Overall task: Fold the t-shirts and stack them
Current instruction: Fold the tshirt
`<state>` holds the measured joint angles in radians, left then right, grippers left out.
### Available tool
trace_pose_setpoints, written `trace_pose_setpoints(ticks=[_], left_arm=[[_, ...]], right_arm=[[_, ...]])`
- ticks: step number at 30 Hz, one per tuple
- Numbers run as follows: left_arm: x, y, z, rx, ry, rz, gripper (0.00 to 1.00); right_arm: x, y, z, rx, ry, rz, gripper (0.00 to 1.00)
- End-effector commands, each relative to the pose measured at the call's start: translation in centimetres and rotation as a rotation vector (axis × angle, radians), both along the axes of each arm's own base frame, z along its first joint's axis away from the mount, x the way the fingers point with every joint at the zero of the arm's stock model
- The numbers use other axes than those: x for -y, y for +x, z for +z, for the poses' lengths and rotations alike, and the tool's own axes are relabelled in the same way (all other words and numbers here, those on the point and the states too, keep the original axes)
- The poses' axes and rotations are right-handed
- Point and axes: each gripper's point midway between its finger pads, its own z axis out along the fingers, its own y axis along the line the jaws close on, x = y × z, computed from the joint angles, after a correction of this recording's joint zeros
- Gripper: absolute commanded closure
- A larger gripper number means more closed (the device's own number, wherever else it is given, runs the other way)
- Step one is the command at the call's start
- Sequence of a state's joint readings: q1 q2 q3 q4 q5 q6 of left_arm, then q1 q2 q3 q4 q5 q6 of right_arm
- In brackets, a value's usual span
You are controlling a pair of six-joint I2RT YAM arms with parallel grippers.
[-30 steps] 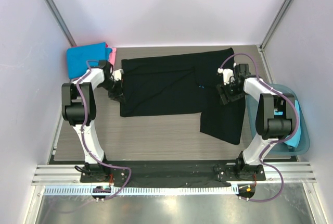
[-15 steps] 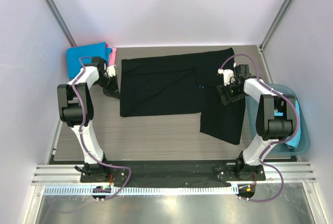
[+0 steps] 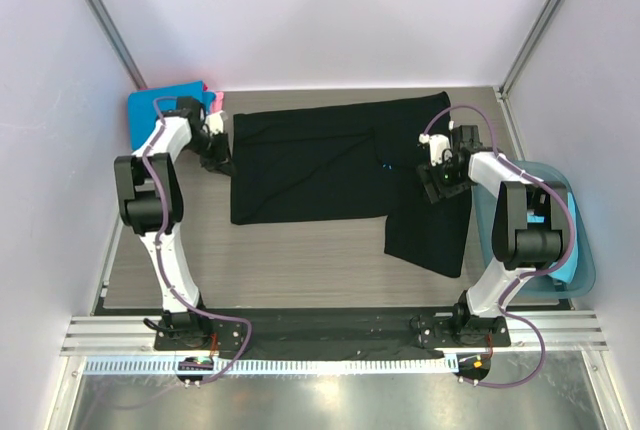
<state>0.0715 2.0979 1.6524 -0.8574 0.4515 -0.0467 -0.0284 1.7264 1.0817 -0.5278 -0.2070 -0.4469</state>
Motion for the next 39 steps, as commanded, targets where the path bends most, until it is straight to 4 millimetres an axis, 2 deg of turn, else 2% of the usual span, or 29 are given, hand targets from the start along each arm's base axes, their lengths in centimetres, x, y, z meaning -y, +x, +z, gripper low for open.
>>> trace_pose_setpoints(ticks=[1, 6, 18, 20, 21, 25, 33, 39], left_arm=[[0.8, -0.6, 0.0, -0.026, -0.048, -0.016, 0.82], [1.5, -0.7, -1.1, -0.055, -0.067, -0.029, 0.78], [1.8, -0.1, -2.7, -0.081, -0.041, -0.042, 0.8], [1.6, 0.0, -2.8, -0.079, -0.036, -0.04, 0.83], [1.7, 0.1, -2.8, -0.078, -0.035, -0.043, 0.9], [1.6, 0.1, -2.9, -0.08, -0.03, -0.039, 0.97], [1.6, 0.5, -2.6, -0.064, -0.031, -0.036, 1.0], [0.8, 2.4, -0.5, 0.028, 0.02, -0.053, 1.0]], right_arm=[[0.4, 0.7, 1.7, 0.069, -0.016, 0.003, 0.32], [0.4, 0.8, 1.6, 0.066, -0.017, 0.002, 0.32], [0.7, 0.4, 1.4, 0.059, -0.028, 0.002, 0.32], [0.7, 0.2, 1.2, 0.053, -0.03, 0.005, 0.32], [0.8, 0.3, 1.2, 0.053, -0.03, 0.003, 0.32], [0.8, 0.3, 1.0, 0.048, -0.029, 0.002, 0.32], [1.3, 0.3, 0.8, 0.045, -0.055, 0.0, 0.32], [2.6, 0.1, 0.7, 0.041, -0.092, -0.021, 0.32]])
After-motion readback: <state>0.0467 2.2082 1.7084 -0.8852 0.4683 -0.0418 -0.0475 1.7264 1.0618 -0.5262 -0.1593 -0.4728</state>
